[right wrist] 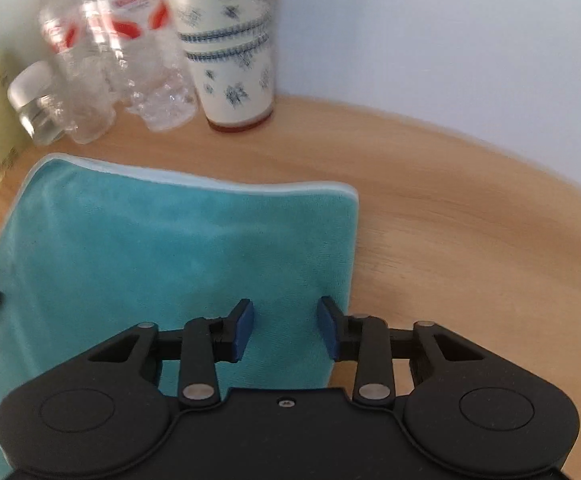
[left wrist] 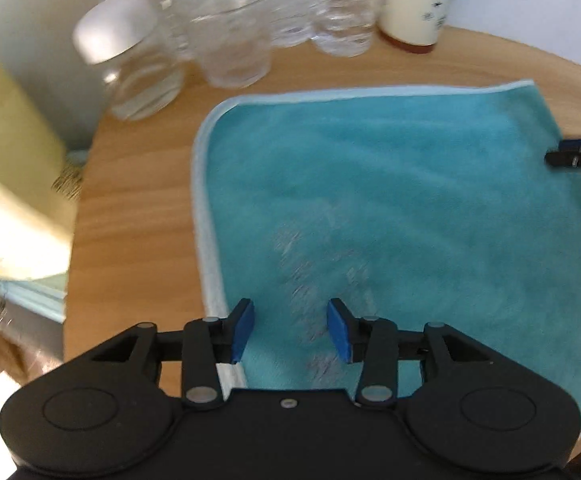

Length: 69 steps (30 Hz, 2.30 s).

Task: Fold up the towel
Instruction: 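Move both grippers to the folded towel's edge and lower them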

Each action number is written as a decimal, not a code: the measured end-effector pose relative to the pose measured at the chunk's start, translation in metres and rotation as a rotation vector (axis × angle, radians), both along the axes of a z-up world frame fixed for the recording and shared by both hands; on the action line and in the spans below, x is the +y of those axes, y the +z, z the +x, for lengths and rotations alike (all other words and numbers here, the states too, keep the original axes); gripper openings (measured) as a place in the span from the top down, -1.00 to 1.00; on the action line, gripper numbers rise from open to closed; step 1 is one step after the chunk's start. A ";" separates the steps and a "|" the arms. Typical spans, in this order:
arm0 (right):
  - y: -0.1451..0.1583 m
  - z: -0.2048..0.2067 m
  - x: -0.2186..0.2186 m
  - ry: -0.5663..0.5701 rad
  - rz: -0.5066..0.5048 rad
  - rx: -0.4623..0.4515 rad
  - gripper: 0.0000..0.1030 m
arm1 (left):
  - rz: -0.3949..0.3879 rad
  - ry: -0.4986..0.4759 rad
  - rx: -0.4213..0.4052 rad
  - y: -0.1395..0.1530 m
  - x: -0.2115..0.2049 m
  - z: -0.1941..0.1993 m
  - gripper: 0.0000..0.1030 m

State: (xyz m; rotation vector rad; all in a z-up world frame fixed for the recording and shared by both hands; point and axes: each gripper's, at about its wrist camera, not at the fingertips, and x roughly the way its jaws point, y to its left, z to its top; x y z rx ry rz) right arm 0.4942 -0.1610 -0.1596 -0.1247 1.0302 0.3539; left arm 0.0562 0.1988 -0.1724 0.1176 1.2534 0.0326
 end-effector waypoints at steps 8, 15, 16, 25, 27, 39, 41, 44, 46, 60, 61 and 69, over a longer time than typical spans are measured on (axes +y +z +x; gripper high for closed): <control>0.006 0.012 -0.003 -0.005 -0.053 0.030 0.37 | 0.062 0.060 0.017 0.010 0.013 -0.014 0.12; 0.005 0.047 0.000 0.002 0.011 -0.003 0.32 | 0.033 0.068 -0.035 0.009 0.010 0.015 0.11; 0.000 0.049 0.002 -0.002 -0.016 0.004 0.31 | 0.035 0.050 -0.035 0.006 0.009 0.019 0.11; 0.023 0.029 0.000 -0.115 -0.158 -0.021 -0.03 | -0.013 0.026 -0.011 0.011 0.028 0.024 -0.08; 0.036 0.003 -0.005 -0.150 -0.144 -0.012 -0.05 | -0.072 -0.007 -0.012 0.020 0.033 0.016 -0.09; 0.044 -0.148 -0.023 -0.333 -0.080 0.088 -0.07 | -0.091 -0.108 -0.037 0.034 0.059 -0.068 -0.29; 0.039 -0.161 -0.021 -0.343 -0.077 0.103 -0.07 | -0.093 -0.094 -0.024 0.030 0.061 -0.081 -0.29; 0.034 -0.175 -0.022 -0.370 -0.065 0.112 -0.07 | -0.106 -0.042 0.035 0.020 0.061 -0.096 -0.29; 0.032 -0.180 -0.024 -0.376 -0.048 0.114 -0.07 | -0.098 -0.017 0.051 0.017 0.058 -0.104 -0.29; 0.011 -0.198 -0.033 -0.308 0.019 0.164 -0.07 | -0.120 0.113 0.091 -0.001 0.042 -0.124 -0.28; 0.011 -0.199 -0.035 -0.307 0.025 0.173 -0.06 | -0.115 0.109 0.090 -0.001 0.039 -0.125 -0.28; 0.003 -0.202 -0.047 -0.311 0.111 0.220 0.09 | -0.143 0.091 0.078 -0.001 0.026 -0.129 0.07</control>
